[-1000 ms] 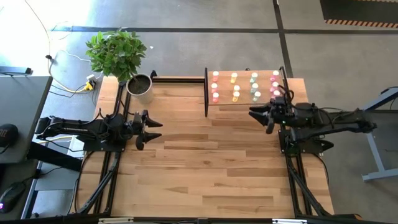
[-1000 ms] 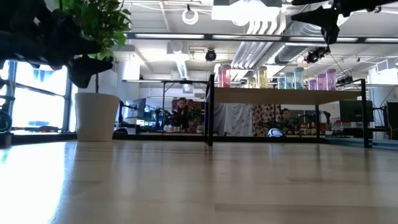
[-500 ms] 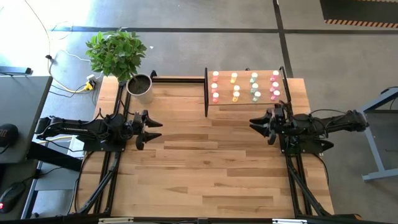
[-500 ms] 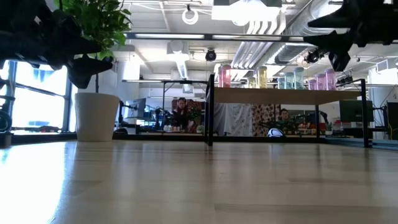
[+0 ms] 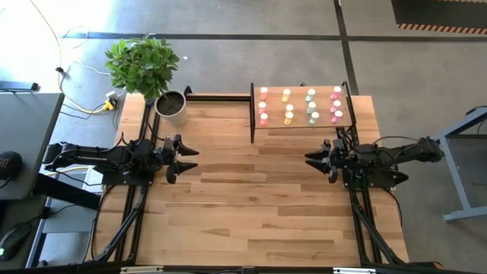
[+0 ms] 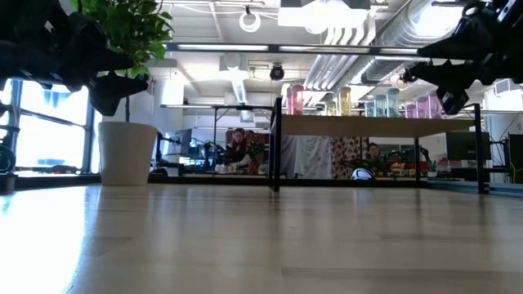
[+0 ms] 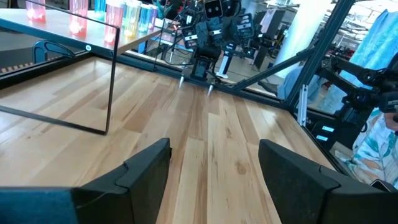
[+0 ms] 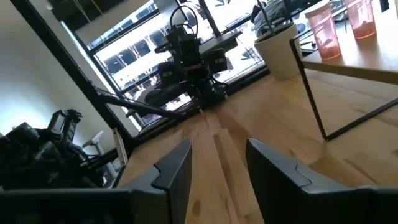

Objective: Pick and place medicine bottles onto shelf by color
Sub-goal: Return to Home Position

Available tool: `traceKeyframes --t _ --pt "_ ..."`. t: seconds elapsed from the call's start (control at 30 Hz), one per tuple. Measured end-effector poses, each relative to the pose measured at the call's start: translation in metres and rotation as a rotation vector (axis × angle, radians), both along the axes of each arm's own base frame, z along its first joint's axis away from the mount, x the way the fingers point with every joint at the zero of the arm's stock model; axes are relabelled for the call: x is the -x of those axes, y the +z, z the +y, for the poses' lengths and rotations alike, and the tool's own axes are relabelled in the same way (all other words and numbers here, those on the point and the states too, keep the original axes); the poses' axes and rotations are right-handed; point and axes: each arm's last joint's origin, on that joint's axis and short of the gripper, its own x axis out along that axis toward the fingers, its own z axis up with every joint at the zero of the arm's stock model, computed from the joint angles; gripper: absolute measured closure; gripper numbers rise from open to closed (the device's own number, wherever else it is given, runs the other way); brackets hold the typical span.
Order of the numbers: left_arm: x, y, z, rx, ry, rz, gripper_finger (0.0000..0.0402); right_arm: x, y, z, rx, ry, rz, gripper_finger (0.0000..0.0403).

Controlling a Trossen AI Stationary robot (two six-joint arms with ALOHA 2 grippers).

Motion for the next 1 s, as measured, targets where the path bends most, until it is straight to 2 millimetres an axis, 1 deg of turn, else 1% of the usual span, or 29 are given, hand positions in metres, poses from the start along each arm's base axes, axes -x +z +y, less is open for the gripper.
traceKeyframes --t 0.13,0.3,1.0 --pt "0.0 0.0 0.0 0.0 0.0 0.0 0.0165 0.0 -0.003 0.0 -0.04 -0.015 0.026 0.026" --pt "0.0 0.0 0.0 0.0 0.0 0.0 0.0165 0.001 -0.014 -0.001 -0.046 -0.019 0.139 0.026" --pt "0.0 0.0 0.0 0.0 0.0 -0.001 0.0165 0.001 -0.015 -0.001 -0.045 -0.016 0.144 0.026"
